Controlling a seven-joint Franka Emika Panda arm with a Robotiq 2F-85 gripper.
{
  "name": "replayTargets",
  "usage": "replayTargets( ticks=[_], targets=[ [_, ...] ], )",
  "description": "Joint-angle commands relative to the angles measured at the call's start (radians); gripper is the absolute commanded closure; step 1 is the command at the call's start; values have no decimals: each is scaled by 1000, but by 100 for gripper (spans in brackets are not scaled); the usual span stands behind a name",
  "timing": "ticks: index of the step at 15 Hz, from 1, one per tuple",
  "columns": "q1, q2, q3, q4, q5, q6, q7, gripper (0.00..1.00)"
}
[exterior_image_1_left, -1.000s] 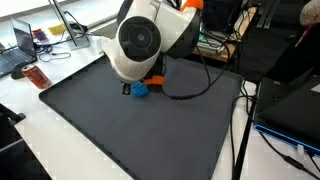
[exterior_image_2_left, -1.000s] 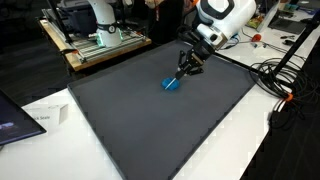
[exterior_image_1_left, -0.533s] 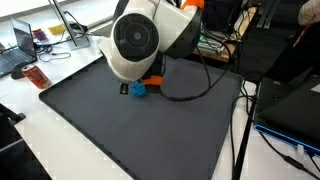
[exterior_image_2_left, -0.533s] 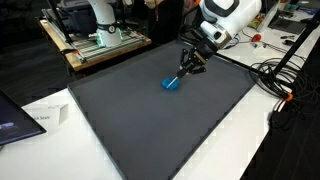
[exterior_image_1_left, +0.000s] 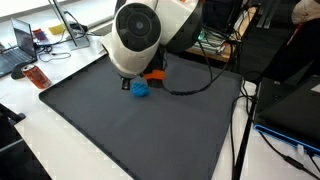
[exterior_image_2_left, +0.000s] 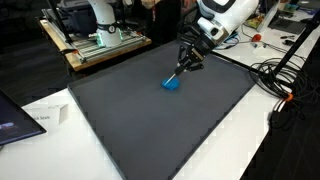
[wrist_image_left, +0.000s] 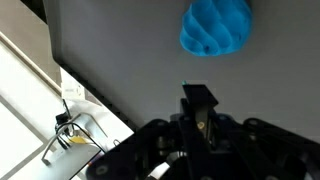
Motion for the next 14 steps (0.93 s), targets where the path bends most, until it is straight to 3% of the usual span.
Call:
replayTargets(
  ticks=[1,7,14],
  targets=[
    [1,-157,17,-213,-29,87,25,97],
    [2,-367,25,-486,-135,240,98,97],
    [-65,-574,91,-728,-214,383,101,97]
  ],
)
